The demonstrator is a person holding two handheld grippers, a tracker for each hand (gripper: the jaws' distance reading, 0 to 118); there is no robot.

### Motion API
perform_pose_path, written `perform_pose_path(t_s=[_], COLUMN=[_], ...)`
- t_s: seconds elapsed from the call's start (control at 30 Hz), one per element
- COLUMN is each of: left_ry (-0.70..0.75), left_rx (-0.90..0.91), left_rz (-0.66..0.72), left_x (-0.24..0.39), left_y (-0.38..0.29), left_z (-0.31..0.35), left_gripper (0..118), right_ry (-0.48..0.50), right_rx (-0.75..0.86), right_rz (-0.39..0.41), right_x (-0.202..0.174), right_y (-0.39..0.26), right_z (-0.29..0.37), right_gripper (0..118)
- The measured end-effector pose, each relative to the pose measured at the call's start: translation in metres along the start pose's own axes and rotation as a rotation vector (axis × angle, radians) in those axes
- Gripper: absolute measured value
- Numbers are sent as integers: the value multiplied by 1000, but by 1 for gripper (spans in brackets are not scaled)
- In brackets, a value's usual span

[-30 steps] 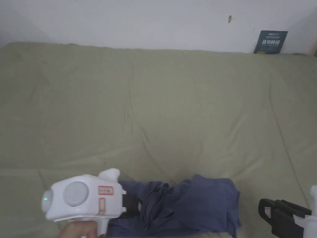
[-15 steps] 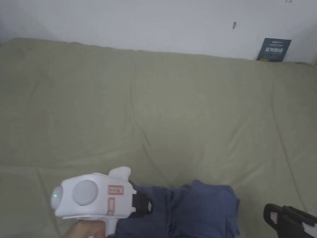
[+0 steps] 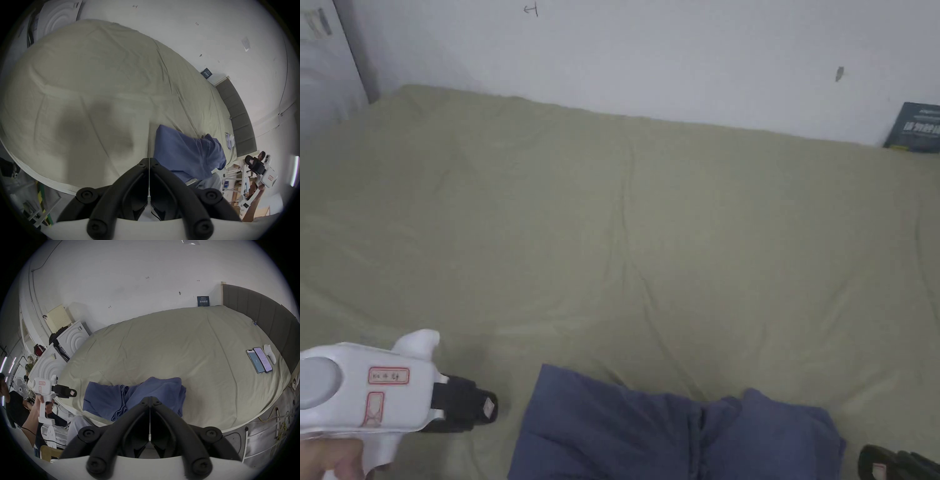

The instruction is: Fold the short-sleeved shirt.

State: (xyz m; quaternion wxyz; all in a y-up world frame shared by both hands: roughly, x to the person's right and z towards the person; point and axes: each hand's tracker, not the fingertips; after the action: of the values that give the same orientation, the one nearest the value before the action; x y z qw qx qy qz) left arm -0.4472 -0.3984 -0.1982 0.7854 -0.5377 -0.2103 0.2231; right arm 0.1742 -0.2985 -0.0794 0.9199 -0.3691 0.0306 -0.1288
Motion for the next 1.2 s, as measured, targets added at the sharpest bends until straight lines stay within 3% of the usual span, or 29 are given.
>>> perform_pose_path(t_s=[0.03,0.07,0.1,0.13,0.17,0.27,0.53,0.57,0.6,0.63,0.7,0.73,0.97,1.03,1.2], left_ry=[-41,-89,-147,-217,-285,-365,-505,-496,-483,-441,-275,-237,-236,-311,-182], left_rx=[-19,-45,-58,-85,-116,-86,-94,-84,-95,-118,-89,-114,-61,-38,62], left_rz=[7,16,43,71,110,185,140,117,115,154,108,61,127,195,197], left_x=[-5,-11,-17,-24,-31,-38,-29,-24,-20,-18,-16,-17,-11,-26,-27], left_y=[0,0,-2,-1,-4,-12,-2,-2,0,-1,-1,6,-12,-21,-26], left_z=[-10,-21,-33,-49,-64,-86,-155,-156,-152,-144,-125,-118,-85,-76,1], left_gripper=[9,30,66,111,117,117,113,95,95,83,10,10,10,10,10], right_ry=[1,0,-3,-4,-5,-11,-8,-9,-11,-12,8,12,14,12,-5], right_rx=[-4,-6,-9,-11,-11,-11,-40,-42,-44,-40,-28,-26,11,20,34], right_rz=[1,4,9,15,18,21,-11,-9,-4,1,-1,-8,-10,-1,14], right_x=[-2,-3,-5,-6,-6,-6,-4,-5,-6,-7,-4,-2,5,6,12], right_y=[0,1,1,1,2,2,-1,-2,-2,-3,-4,-3,1,0,-2], right_z=[-1,-1,-1,0,0,1,-6,-6,-5,-3,1,1,14,18,20], right_gripper=[2,2,2,2,2,2,2,2,2,2,2,2,2,2,2])
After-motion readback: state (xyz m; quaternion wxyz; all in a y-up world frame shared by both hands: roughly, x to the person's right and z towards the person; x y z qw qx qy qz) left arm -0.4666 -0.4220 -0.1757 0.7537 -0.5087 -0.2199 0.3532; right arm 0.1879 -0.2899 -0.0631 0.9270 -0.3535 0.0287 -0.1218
